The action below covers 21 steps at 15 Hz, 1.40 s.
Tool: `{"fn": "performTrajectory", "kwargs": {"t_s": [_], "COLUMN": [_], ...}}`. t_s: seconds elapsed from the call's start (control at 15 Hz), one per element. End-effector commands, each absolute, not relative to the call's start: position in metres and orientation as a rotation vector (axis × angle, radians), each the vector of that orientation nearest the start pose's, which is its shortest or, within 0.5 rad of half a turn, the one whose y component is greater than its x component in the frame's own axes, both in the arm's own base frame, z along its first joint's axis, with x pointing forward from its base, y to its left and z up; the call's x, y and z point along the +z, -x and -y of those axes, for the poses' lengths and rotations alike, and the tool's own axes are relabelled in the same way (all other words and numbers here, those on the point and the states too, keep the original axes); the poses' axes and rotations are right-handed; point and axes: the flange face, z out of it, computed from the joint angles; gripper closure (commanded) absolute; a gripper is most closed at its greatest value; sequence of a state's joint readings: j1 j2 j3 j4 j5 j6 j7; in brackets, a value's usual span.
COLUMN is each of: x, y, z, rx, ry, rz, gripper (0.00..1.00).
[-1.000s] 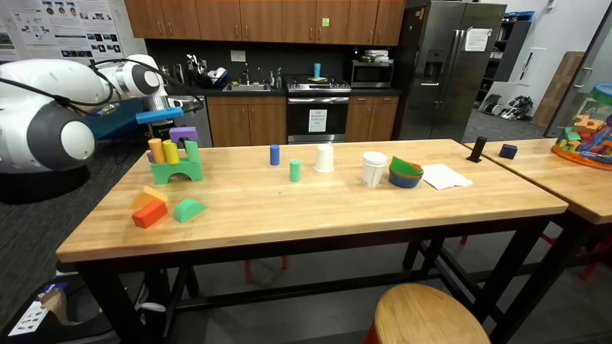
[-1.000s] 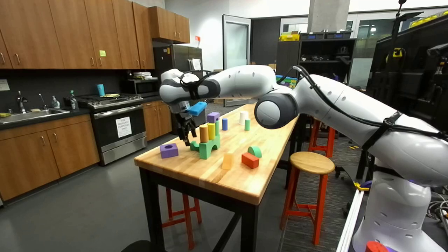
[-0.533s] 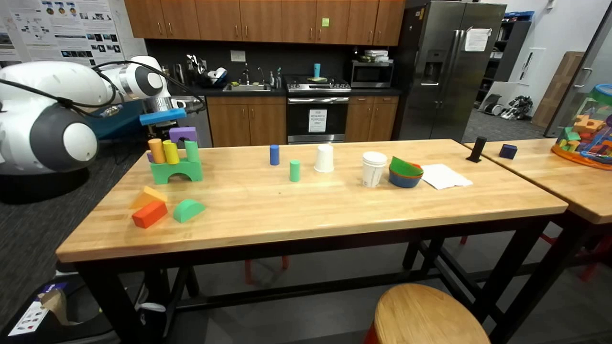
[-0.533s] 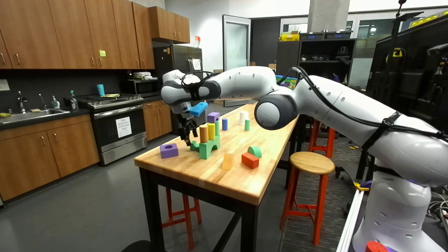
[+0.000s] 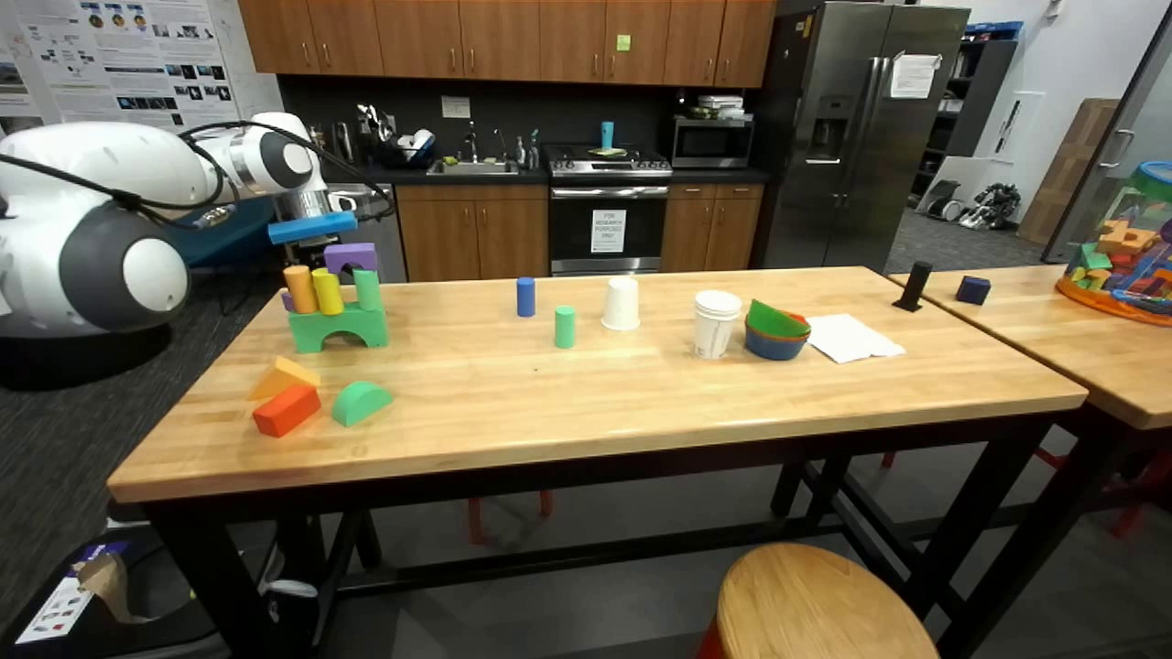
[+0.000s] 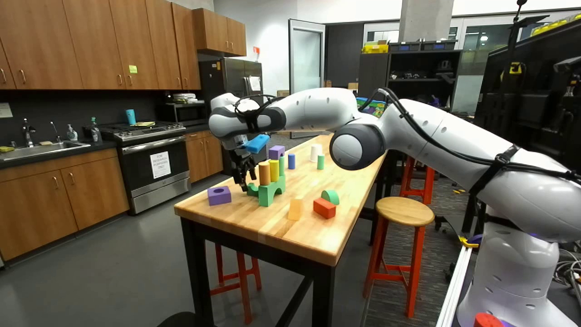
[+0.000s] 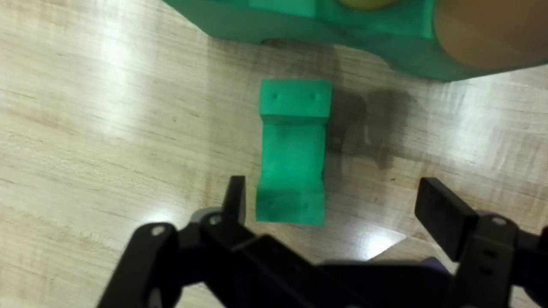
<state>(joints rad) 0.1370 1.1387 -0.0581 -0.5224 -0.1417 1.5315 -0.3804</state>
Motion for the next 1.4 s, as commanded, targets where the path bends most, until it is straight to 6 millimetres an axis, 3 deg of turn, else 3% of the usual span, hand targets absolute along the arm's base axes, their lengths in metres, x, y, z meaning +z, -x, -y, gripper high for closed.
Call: {"fn": "performTrajectory", "kwargs": {"t_s": [0.0,0.93,1.33], "x": [0.324,0.315,0.314], "y": [-0.783,-0.787,-0.791], "z": [-0.074,-0.067,-0.057], "rx": [0.241,0.220,0.167], "ry": [3.231,3.242,3.261], "rz": [0.817,0.776,0.677], "gripper": [0.00,0.00,0.00]}}
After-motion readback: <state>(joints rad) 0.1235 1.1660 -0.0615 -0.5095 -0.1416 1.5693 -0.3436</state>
